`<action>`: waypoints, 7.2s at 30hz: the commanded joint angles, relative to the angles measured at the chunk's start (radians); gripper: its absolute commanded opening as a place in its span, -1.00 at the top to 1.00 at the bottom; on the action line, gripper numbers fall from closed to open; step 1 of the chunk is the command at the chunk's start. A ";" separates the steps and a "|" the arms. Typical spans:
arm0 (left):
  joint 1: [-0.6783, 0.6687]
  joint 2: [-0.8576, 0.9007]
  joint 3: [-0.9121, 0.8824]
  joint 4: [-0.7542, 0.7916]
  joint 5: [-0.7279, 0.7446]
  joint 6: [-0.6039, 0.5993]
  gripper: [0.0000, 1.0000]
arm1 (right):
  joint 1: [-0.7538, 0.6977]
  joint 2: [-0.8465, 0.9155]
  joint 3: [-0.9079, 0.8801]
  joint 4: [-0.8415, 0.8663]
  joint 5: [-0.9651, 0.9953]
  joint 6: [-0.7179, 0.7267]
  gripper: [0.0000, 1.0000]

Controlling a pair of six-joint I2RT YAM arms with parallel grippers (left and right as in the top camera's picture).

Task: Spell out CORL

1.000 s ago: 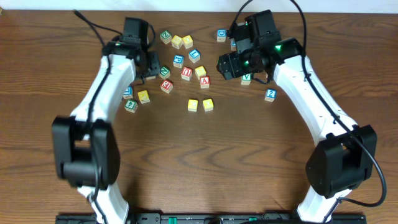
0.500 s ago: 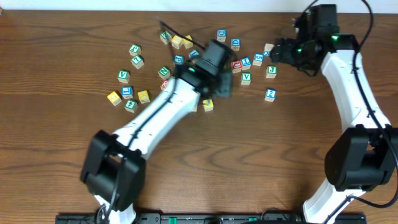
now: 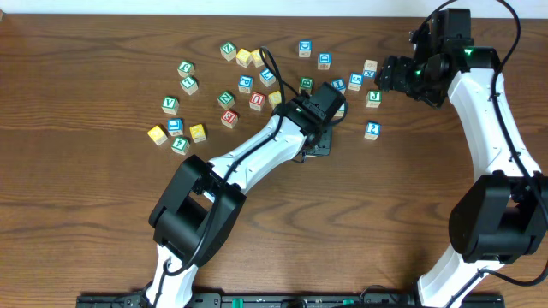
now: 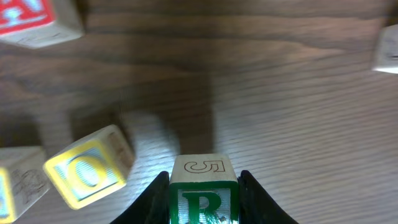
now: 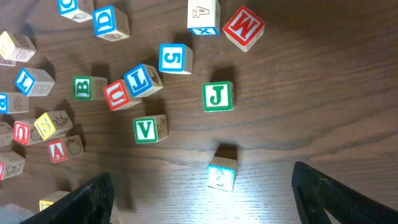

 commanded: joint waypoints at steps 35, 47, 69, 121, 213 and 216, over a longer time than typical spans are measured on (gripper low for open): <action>0.051 0.024 -0.021 -0.047 -0.183 -0.148 0.42 | -0.003 0.002 -0.002 -0.042 -0.009 -0.053 -0.77; 0.049 0.024 -0.052 -0.021 -0.183 -0.146 0.16 | -0.003 0.002 -0.002 -0.043 -0.009 -0.064 -0.78; 0.251 -0.386 0.053 -0.173 -0.183 0.000 0.01 | 0.103 0.002 0.066 -0.041 -0.051 -0.073 -0.82; 0.685 -0.496 0.024 -0.374 -0.183 0.029 0.01 | 0.513 0.716 0.649 0.224 0.238 0.496 0.09; 0.685 -0.495 0.023 -0.375 -0.183 0.029 -0.01 | 0.472 0.748 0.631 0.259 0.220 0.339 0.54; 0.685 -0.495 0.023 -0.374 -0.183 0.029 0.00 | 0.448 0.723 0.631 0.243 0.154 0.319 0.55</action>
